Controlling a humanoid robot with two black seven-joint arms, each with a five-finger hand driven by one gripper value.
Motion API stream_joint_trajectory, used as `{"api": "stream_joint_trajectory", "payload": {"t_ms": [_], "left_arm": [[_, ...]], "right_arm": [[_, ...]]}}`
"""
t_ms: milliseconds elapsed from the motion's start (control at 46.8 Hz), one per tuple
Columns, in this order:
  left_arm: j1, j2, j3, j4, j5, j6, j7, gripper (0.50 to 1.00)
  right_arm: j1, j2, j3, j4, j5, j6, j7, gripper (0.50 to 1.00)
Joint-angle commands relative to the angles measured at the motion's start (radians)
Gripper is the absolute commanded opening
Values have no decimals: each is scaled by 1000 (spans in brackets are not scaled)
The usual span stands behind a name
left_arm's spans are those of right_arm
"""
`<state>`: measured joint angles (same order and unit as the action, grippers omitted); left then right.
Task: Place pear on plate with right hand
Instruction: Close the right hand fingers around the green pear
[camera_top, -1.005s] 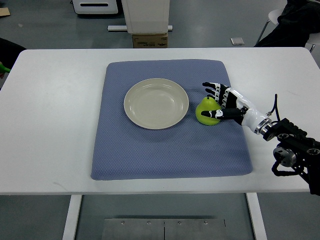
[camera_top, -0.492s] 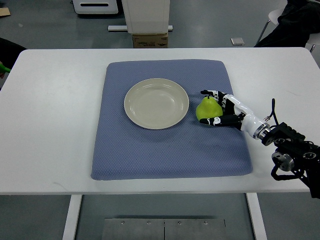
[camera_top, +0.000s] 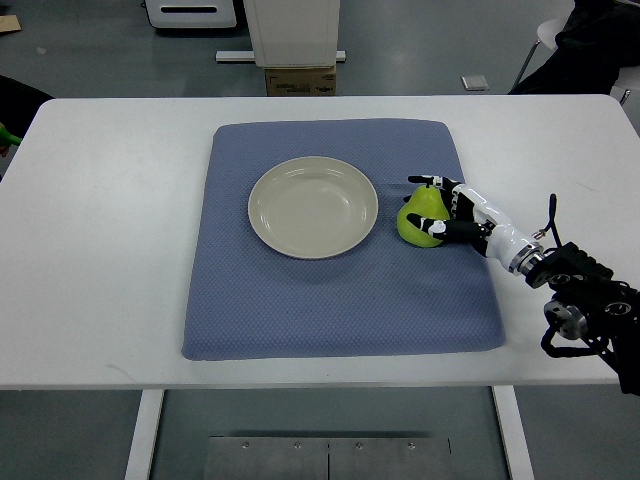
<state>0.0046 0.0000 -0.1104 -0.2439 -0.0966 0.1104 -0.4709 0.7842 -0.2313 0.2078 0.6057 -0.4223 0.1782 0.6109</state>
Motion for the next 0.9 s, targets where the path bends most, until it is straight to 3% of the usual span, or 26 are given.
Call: {"api": "stream_joint_trajectory", "payload": {"t_ms": [0,470,577,663,877], "left_arm": [[0,0,0,0,0,0,0,1000],[0,0,0,0,0,0,0,1000],[0,0,0,0,0,0,0,1000],[0,0,0,0,0,0,0,1000],[0,0,0,0,0,0,0,1000]], "right_arm": [[0,3,1,-1,0,-13,0,500],[-5,4,-8,0,0,-16,0,500],[-5,4,-7,0,0,-16,0,625],[-5,4,-7,0,0,-16,0,686],[-6,3,-13,2,-1,-16,0,732]]}}
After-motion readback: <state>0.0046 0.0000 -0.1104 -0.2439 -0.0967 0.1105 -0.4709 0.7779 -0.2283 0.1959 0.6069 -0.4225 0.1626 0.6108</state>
